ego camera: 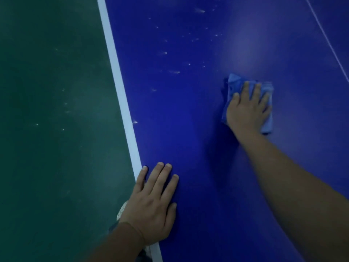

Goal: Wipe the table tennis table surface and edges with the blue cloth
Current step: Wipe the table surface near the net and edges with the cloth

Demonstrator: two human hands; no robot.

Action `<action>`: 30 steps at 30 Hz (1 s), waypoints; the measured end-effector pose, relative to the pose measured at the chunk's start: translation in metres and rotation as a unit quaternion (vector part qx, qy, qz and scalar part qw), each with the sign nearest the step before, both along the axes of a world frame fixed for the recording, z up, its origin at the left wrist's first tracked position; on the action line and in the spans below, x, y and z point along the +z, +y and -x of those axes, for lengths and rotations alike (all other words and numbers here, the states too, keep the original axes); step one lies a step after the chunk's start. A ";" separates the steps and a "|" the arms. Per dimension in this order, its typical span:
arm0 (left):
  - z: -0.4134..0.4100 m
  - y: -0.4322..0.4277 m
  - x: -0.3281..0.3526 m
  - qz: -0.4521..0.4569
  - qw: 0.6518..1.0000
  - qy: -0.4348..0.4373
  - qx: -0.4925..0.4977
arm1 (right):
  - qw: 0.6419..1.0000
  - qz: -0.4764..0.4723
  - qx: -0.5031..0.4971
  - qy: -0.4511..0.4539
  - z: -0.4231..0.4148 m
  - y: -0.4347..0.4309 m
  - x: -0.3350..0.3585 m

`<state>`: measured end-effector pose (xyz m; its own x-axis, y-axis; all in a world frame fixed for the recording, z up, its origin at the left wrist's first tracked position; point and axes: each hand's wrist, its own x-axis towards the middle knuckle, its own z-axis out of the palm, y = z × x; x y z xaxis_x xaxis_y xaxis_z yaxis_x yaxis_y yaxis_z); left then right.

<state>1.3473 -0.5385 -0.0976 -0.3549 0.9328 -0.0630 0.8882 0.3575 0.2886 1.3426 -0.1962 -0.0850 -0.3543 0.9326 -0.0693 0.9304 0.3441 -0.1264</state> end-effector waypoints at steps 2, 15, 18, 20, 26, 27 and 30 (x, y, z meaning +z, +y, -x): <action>0.001 0.000 0.001 -0.002 1.000 -0.003 -0.002 | 1.000 -0.005 0.014 0.013 0.028 -0.038 0.001; 0.002 -0.001 0.001 -0.001 1.000 -0.018 -0.003 | 0.978 -0.012 0.207 0.014 0.115 -0.088 -0.002; 0.003 0.000 0.003 0.007 1.000 -0.015 -0.002 | 0.913 -0.030 0.405 0.032 0.112 -0.174 -0.008; 0.002 0.000 0.002 0.007 1.000 -0.013 -0.001 | 0.852 -0.020 0.522 0.029 0.099 -0.193 -0.010; 0.001 0.001 0.002 0.003 1.000 -0.004 0.000 | 0.928 -0.067 0.363 -0.052 0.096 -0.037 -0.005; 0.001 0.001 0.003 0.005 1.000 -0.006 0.000 | 0.967 -0.044 0.250 -0.029 0.097 -0.019 0.000; 0.002 0.001 0.004 0.012 1.000 -0.009 -0.004 | 0.984 -0.029 0.175 0.010 0.113 -0.061 0.002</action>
<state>1.3448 -0.5375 -0.0940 -0.3455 0.9339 -0.0919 0.8862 0.3569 0.2953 1.2300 -0.2568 -0.0827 -0.6554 0.7553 -0.0088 0.7510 0.6503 -0.1142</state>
